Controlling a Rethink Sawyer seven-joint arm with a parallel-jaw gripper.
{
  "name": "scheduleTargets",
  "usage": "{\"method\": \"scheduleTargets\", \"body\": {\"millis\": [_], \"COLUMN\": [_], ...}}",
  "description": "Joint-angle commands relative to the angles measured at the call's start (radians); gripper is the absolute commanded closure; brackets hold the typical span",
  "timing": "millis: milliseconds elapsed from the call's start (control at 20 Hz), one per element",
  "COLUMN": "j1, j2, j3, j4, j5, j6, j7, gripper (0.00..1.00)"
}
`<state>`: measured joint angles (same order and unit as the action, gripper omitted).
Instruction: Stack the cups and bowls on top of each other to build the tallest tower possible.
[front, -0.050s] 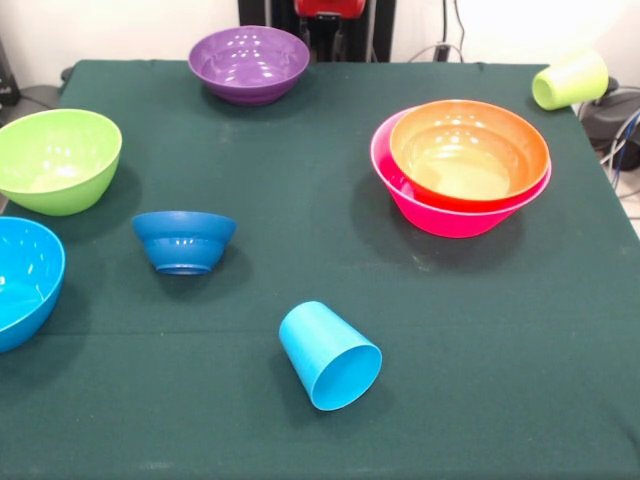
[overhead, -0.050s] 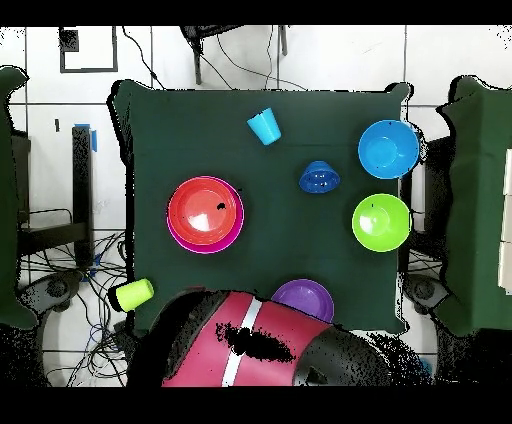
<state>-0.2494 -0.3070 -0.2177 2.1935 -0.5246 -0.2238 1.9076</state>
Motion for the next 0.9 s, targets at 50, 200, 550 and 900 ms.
{"method": "scheduleTargets", "body": {"millis": [50, 200, 550, 900], "j1": [-0.023, -0.031, -0.033, -0.048], "j2": [0.043, 0.042, -0.005, -0.015], "j3": [0.126, 0.13, 0.147, 0.16], "j4": [-0.161, -0.168, -0.151, -0.158], "j5": [-0.047, -0.054, -0.045, -0.053], "j6": [0.06, 0.067, 0.121, 0.151], "j7": [0.033, 0.034, 0.033, 0.02], "gripper": [0.0, 0.0, 0.0, 0.0]}}
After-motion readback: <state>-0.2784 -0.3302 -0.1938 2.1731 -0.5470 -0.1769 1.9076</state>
